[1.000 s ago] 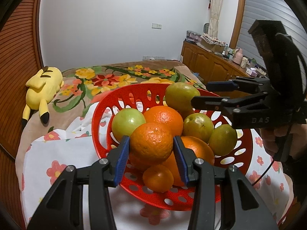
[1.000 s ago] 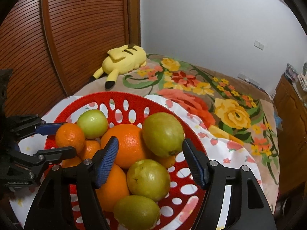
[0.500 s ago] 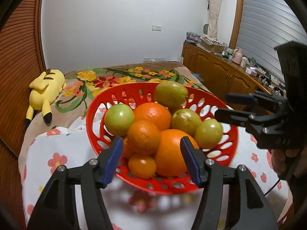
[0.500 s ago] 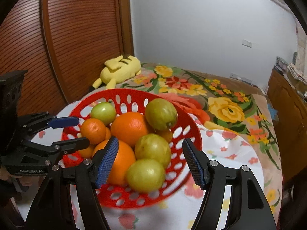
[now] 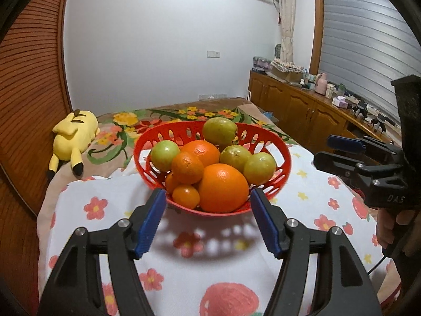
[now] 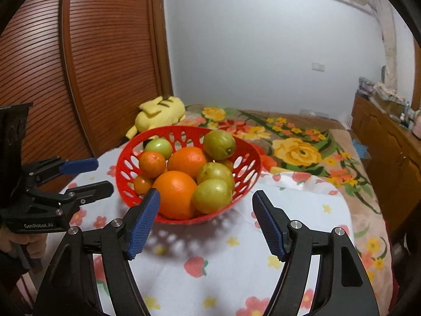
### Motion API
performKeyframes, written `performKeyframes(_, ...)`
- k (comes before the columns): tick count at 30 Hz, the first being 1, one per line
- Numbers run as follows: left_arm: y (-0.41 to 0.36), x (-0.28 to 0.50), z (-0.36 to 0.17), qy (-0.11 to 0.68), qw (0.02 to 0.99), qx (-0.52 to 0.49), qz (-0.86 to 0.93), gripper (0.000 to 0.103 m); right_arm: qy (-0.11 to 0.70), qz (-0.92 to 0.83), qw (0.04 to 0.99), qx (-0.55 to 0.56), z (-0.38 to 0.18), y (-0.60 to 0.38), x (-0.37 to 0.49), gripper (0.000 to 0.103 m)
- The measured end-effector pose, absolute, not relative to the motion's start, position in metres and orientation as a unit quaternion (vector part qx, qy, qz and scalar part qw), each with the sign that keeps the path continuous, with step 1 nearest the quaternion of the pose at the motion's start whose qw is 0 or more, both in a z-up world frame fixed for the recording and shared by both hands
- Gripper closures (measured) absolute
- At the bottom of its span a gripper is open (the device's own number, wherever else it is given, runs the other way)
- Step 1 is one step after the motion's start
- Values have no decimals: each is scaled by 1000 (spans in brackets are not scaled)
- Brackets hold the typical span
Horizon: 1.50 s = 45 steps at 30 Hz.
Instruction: Organize fruits
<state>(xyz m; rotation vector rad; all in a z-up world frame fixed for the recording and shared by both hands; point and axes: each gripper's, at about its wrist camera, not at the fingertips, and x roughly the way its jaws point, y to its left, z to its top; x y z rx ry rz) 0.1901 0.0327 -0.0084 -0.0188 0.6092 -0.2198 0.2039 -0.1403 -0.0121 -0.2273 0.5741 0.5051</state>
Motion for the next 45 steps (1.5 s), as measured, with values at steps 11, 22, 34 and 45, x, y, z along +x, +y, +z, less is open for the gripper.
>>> performKeyframes(11, 34, 137, 4, 254, 963, -1, -90, 33, 226, 217, 944, -100, -3, -150, 151, 17)
performKeyframes(22, 28, 97, 21, 206, 977, 11, -57, 6, 205, 192, 956, -79, -5, -166, 122, 13)
performKeyframes(34, 22, 80, 17, 210, 977, 10, -48, 6, 193, 167, 964, -71, -7, -178, 104, 12)
performKeyframes(45, 25, 80, 13, 216, 975, 1, -43, 6, 191, 163, 965, -73, -8, -178, 102, 11)
